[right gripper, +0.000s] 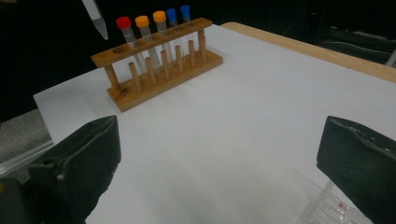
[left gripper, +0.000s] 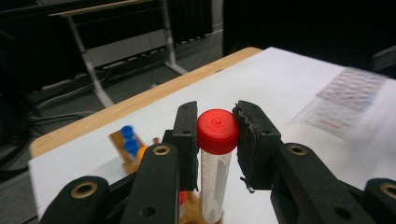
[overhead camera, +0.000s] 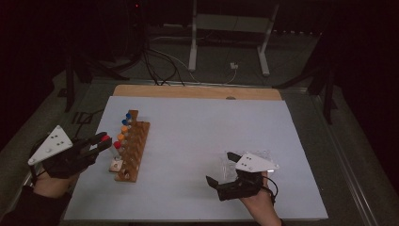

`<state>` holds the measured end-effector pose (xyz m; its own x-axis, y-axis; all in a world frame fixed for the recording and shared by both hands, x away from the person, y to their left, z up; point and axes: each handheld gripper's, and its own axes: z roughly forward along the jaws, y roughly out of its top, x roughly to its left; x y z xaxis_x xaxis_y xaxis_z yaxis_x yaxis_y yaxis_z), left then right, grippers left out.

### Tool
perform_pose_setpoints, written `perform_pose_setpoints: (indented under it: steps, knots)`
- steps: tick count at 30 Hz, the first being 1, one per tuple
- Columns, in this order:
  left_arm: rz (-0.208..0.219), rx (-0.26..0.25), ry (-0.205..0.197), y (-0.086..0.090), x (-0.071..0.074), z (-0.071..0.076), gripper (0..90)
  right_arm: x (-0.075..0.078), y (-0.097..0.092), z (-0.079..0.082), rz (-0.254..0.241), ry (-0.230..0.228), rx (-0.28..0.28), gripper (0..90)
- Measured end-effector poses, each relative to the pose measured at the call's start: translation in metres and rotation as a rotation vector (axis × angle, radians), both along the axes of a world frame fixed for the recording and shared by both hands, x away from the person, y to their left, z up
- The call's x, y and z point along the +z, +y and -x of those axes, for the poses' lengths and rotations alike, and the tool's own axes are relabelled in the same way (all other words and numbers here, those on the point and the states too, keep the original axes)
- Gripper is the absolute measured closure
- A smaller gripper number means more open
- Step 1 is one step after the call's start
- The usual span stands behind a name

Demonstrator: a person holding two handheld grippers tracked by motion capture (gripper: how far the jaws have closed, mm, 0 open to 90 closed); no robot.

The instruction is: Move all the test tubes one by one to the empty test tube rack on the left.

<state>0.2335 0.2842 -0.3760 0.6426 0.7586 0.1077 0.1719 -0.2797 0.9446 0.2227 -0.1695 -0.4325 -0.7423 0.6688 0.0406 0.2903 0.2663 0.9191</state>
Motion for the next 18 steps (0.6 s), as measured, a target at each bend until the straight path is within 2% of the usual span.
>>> perform_pose_setpoints:
  steps: [7,9,14,18]
  knots:
    - [0.001,0.052,0.015,0.006,-0.021,-0.008,71.7,-0.001,-0.002,-0.001,-0.002,0.001,-0.005,0.0]
    - [0.003,0.063,0.03,0.006,-0.027,-0.011,71.7,-0.001,-0.002,-0.002,-0.004,0.003,-0.004,0.0]
    - [0.019,0.06,0.068,0.006,-0.04,-0.014,71.7,-0.002,-0.003,-0.002,-0.005,0.004,-0.003,0.0]
    - [0.014,0.067,0.093,0.006,-0.051,-0.017,71.7,-0.002,-0.003,-0.001,-0.005,0.005,-0.001,0.0]
